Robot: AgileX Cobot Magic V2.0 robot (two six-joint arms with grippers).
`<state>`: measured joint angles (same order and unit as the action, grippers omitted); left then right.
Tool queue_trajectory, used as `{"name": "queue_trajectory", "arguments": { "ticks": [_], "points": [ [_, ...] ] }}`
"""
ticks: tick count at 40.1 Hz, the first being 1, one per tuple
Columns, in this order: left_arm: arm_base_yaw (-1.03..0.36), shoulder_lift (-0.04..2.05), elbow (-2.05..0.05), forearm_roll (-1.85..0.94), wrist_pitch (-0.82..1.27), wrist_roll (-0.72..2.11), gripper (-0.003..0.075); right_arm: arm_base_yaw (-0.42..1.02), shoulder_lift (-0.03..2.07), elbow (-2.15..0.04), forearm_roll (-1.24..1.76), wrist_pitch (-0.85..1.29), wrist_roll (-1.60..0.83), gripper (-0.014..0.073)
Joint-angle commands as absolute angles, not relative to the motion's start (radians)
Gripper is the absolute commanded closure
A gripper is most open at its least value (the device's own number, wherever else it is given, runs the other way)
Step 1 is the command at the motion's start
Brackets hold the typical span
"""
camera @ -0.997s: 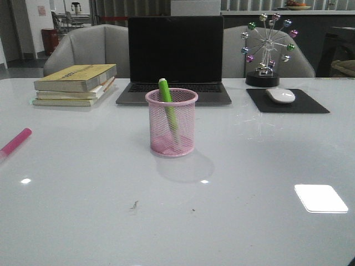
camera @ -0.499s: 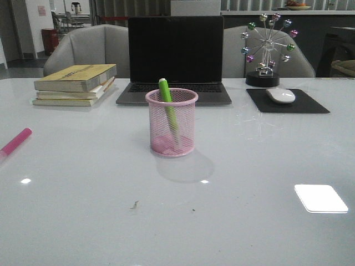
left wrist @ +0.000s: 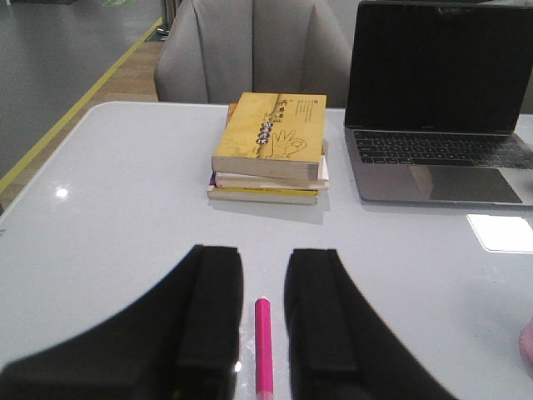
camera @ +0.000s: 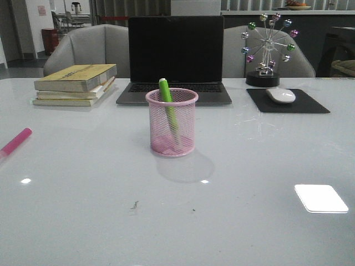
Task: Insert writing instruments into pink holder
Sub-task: 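Withdraw the right gripper away from the holder, then lower the left gripper onto the pink marker and close on it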
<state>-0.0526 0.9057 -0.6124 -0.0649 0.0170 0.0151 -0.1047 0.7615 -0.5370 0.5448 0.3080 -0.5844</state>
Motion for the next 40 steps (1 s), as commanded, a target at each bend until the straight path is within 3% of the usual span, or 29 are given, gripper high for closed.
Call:
{"name": "queue_trajectory", "arguments": {
  "ticks": [1, 6, 25, 40],
  "points": [
    [-0.058, 0.956, -0.729, -0.047, 0.016, 0.012, 0.0403, -0.102, 0.755, -0.564, 0.564, 0.24, -0.593, 0.0256],
    [-0.058, 1.118, -0.867, -0.044, 0.058, 0.012, 0.0312, -0.102, 0.755, -0.564, 0.564, 0.24, -0.593, 0.0256],
    [-0.058, 1.604, -1.217, -0.112, 0.461, 0.012, 0.0313, -0.102, 0.755, -0.564, 0.564, 0.24, -0.593, 0.0256],
    [-0.058, 1.795, -1.235, -0.112, 0.529, 0.012, 0.0313, -0.102, 0.755, -0.564, 0.566, 0.28, -0.593, 0.0256]
  ]
}}
